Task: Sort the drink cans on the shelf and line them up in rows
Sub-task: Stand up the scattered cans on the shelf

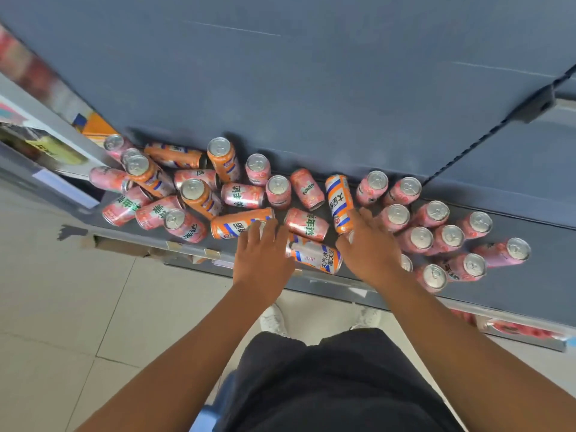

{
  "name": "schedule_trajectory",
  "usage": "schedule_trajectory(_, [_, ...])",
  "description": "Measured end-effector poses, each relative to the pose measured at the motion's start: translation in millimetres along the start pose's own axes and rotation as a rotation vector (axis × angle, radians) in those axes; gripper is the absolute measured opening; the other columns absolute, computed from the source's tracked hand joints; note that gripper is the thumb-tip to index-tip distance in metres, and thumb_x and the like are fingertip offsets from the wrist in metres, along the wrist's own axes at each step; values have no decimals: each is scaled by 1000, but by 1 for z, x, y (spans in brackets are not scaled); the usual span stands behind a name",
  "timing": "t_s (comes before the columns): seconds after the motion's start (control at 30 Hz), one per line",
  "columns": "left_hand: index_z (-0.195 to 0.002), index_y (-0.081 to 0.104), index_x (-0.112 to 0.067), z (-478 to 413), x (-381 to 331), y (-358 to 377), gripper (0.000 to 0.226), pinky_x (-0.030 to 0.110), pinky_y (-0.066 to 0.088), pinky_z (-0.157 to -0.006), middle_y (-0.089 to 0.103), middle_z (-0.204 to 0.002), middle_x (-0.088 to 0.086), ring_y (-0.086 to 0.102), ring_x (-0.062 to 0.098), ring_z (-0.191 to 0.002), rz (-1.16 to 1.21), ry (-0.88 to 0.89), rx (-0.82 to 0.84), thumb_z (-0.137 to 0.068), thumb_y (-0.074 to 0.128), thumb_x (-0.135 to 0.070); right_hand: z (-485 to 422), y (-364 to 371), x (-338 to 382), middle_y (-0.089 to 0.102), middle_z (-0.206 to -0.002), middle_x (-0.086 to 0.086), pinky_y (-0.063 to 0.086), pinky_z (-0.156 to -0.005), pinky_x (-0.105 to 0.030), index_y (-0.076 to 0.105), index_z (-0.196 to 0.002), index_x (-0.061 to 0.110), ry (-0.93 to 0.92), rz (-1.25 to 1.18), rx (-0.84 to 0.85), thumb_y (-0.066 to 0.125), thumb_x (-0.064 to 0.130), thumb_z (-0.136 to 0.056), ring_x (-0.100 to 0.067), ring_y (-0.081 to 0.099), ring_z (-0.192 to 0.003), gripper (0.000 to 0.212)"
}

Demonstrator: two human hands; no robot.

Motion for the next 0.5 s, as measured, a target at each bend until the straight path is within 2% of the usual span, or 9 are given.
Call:
schedule_trajectory(0.33, [-149, 30, -20, -21, 17, 4, 57, 45, 26, -116, 28, -156, 4, 22, 31, -145, -42, 96, 36, -99, 45, -44, -3, 21, 10, 38, -144, -8, 42, -97, -46, 36, -145, 16, 84, -34, 32, 47, 34, -95, -32, 42, -125, 54])
schedule_trajectory(0.5, [-145, 34, -18, -44, 6, 5, 56, 44, 26, -115, 33, -153, 6, 27, 32, -142, -85, 110, 67, -98, 50, -43, -18, 22, 13, 39, -149, -5, 40, -103, -48, 35, -144, 17, 70, -164, 22, 46, 34, -97, -32, 41, -131, 52])
Point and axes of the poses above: each hand's wrist, its own z-axis away from the middle knuckle, its own y-axis out of the palm, x = y × z, the point moved 2 cm from there along -z, towards the middle knuckle
